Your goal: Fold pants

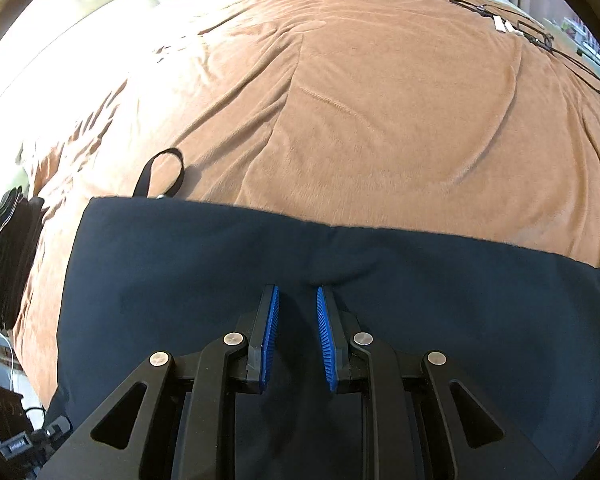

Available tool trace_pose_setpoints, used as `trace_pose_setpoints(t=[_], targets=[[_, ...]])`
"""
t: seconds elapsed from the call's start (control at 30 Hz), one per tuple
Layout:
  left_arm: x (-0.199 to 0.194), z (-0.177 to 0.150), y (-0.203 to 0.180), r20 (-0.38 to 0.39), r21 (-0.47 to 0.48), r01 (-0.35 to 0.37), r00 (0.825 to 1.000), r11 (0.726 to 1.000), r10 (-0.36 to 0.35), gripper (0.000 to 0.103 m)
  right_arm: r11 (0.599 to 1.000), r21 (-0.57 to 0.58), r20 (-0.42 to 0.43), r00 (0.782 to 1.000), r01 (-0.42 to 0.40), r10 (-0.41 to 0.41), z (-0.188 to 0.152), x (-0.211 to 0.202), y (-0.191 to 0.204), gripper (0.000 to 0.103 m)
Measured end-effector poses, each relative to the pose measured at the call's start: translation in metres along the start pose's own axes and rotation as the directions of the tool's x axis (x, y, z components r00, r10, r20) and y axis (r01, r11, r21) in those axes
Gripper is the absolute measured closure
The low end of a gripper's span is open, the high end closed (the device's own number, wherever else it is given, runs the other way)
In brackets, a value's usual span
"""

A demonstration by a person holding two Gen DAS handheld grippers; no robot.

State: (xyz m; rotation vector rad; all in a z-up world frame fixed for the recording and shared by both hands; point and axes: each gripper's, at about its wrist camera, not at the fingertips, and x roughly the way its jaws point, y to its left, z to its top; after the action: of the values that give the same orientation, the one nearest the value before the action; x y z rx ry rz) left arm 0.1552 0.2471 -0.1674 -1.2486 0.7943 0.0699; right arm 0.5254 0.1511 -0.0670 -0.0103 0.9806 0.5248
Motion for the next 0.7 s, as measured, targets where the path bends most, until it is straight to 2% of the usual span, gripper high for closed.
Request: trace_pose_setpoints(t=[0.2, 0.7], targets=[[0.000, 0.000, -0.001, 0.003, 0.012, -0.003, 1.000, 1.000, 0.003, 0.094, 1.000, -0.003, -0.005, 1.000, -0.007, 0.007, -0.007, -0.006, 0.004, 0.086], [-0.006, 0.000, -0.012, 0.015, 0.064, 0.040, 0.999, 0.997, -0.041, 0.094, 0.996, -0.043, -0.041, 0.996, -0.075, 0.074, -0.081, -0.043, 0.016, 0.086]])
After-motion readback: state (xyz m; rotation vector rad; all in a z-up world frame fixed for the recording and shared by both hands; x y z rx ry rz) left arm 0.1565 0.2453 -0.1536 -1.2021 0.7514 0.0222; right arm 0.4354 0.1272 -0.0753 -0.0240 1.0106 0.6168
